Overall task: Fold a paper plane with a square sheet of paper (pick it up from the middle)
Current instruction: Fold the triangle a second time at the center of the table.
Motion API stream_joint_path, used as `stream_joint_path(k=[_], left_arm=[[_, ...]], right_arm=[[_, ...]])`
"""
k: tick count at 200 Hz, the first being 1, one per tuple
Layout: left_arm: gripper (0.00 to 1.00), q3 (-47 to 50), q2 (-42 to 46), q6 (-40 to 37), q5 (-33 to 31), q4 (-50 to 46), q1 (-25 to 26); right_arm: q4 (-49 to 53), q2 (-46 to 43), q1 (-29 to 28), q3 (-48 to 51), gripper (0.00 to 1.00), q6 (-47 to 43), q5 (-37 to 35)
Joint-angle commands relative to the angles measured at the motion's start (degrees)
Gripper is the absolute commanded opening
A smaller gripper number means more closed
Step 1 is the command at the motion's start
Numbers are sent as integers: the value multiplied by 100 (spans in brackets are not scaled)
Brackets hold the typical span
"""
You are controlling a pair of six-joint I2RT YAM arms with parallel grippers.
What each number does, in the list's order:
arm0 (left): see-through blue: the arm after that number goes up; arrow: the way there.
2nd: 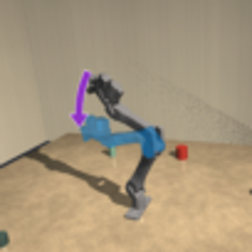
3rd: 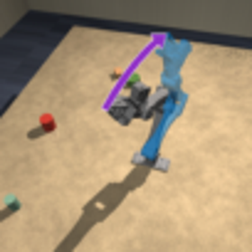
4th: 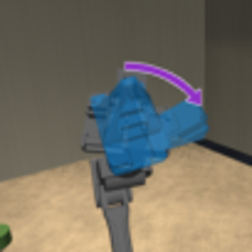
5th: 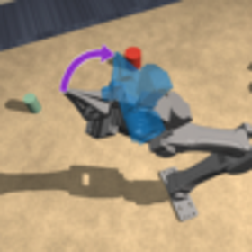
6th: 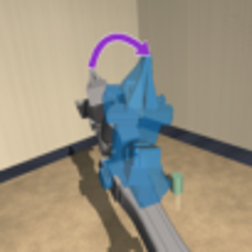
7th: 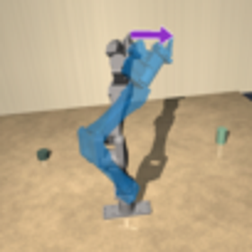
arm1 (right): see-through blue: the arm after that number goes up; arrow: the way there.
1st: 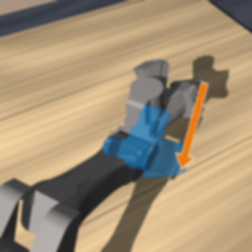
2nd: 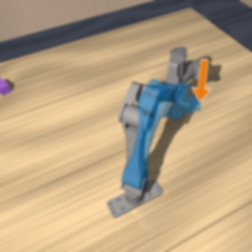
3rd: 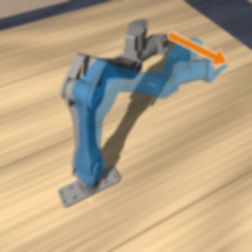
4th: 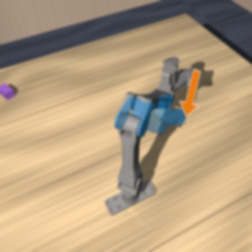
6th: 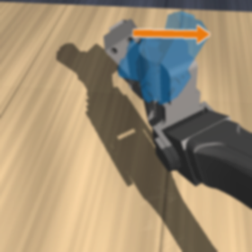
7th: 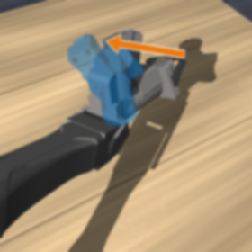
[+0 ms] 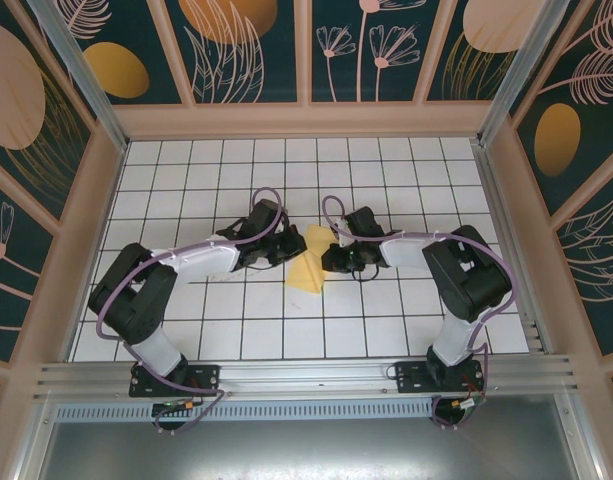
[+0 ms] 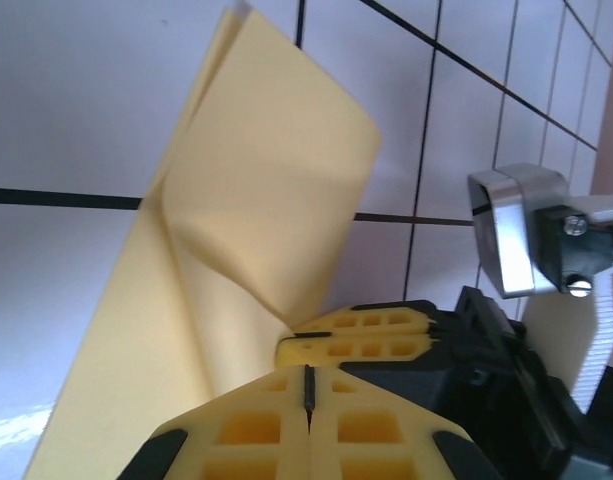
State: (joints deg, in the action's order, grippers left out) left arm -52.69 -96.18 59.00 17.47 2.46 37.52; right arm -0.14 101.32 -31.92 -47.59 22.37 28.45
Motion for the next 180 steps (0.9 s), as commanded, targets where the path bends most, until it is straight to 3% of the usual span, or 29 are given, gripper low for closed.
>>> stream_joint_path(k=[1, 180], left_arm=[[6, -76, -164, 75, 95, 122, 28], [6, 2, -253, 27, -78, -270, 23]], right_arm=[[-52, 98, 19, 22, 8, -93, 150], [125, 246, 27, -241, 9, -479, 213]])
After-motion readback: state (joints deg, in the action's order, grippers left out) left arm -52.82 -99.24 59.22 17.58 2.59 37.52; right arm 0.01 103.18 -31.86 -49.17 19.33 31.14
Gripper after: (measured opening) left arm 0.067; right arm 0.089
